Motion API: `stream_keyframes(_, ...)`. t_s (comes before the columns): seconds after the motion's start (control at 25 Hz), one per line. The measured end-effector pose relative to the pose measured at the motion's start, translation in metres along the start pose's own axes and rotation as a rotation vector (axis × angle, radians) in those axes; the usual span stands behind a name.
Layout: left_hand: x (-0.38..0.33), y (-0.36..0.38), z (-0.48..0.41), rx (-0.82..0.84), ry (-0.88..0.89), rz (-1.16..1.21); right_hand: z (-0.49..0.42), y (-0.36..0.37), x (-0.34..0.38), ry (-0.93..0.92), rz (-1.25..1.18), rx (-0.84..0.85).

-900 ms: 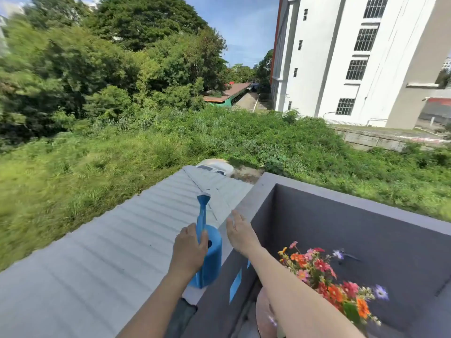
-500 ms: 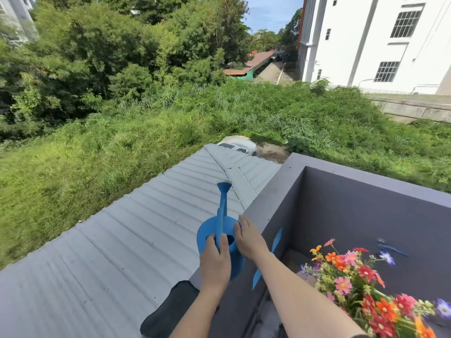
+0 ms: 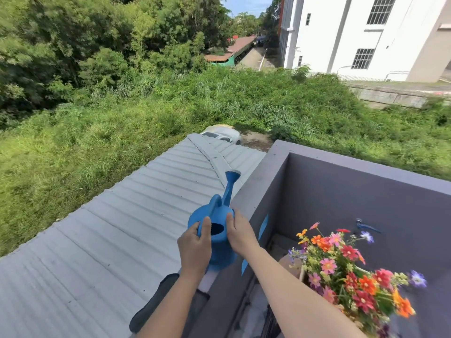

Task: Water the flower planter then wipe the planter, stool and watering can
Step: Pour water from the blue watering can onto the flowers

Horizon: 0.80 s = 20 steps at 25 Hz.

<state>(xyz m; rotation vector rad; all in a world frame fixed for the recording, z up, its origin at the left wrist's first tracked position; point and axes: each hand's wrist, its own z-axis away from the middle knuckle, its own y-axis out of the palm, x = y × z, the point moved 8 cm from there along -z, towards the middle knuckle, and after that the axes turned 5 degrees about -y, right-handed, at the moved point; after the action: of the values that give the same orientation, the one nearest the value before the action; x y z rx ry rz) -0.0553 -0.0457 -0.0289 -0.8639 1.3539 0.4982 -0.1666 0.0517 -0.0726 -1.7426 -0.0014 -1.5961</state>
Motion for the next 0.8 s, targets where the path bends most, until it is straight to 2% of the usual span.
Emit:
stream_keyframes(0.16,-0.045,0.000,-0.001,0.145,0.086,0.051,0.025,-0.035,0.020,-0.075,0.013,-0.174)
stream_keyframes(0.32,-0.082,0.003,-0.013,0.292,0.106,0.181,0.056,-0.072,0.054,-0.224,0.127,-0.304)
stream_keyframes(0.52,-0.145,0.013,-0.004,0.495,0.272,0.119,0.089,-0.107,0.083,-0.329,0.276,-0.442)
stream_keyframes(0.8,-0.194,0.017,0.015,0.436,0.505,-0.087,0.128,-0.110,0.090,-0.275,0.266,-0.462)
